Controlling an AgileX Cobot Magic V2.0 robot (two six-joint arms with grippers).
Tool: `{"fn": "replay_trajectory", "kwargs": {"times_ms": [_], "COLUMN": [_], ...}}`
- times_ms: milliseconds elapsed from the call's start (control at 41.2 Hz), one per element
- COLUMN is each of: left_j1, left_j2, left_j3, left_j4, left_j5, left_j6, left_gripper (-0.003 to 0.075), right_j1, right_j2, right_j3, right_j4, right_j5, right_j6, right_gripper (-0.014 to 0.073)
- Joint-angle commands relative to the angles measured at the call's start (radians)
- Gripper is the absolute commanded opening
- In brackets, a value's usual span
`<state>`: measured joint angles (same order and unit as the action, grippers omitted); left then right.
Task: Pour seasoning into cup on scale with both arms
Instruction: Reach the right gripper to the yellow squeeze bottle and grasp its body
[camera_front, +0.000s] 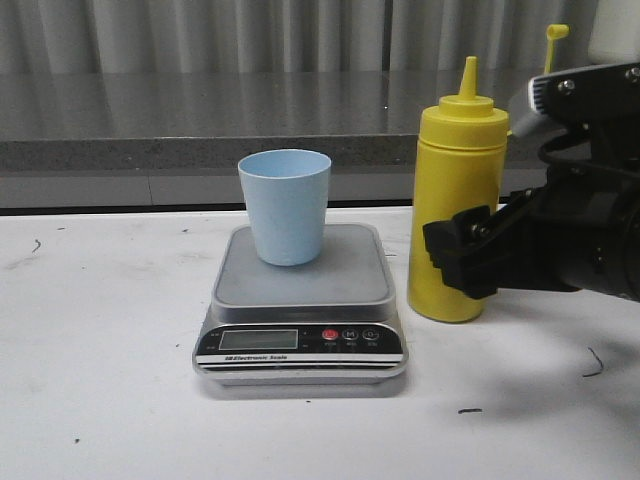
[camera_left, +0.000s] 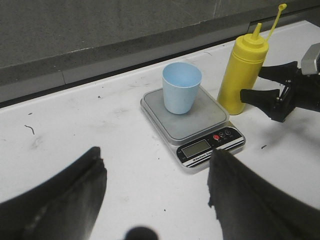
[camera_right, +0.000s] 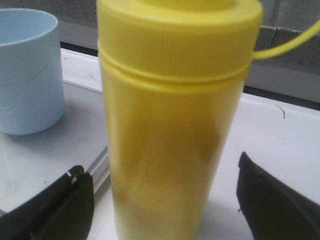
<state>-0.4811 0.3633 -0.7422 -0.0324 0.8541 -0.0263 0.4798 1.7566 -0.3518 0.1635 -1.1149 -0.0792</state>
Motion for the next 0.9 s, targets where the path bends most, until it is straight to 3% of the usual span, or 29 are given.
{"fn": "replay_trajectory", "kwargs": {"times_ms": [0,412,655,873], "left_j1": [0.003,0.003,0.003,0.003], "left_j2": [0.01,0.01,0.01,0.01], "left_j3": [-0.025,-0.025,-0.025,-0.025], "left_j4": [-0.011,-0.011,-0.011,-0.011], "left_j5": [-0.075,-0.075,-0.075,-0.075], "left_j6": [0.002,0.002,0.002,0.002], "left_gripper": [0.0439,0.0439,0.0439,0.0439], "right_j1": [-0.002,-0.003,-0.003,-0.003], "right_j2": [0.003,0.11,0.119,0.038], "right_j3": [-0.036,-0.188,-0.216,-0.213], "right_j4": [-0.001,0.067,0.046,0.046], "right_j5": [-0.165,-0.157,-0.145,-0.088], "right_j6": [0.009,0.041,0.044,0.042], "right_gripper": [0.0605,0.0598,0.0341,0.0334]}}
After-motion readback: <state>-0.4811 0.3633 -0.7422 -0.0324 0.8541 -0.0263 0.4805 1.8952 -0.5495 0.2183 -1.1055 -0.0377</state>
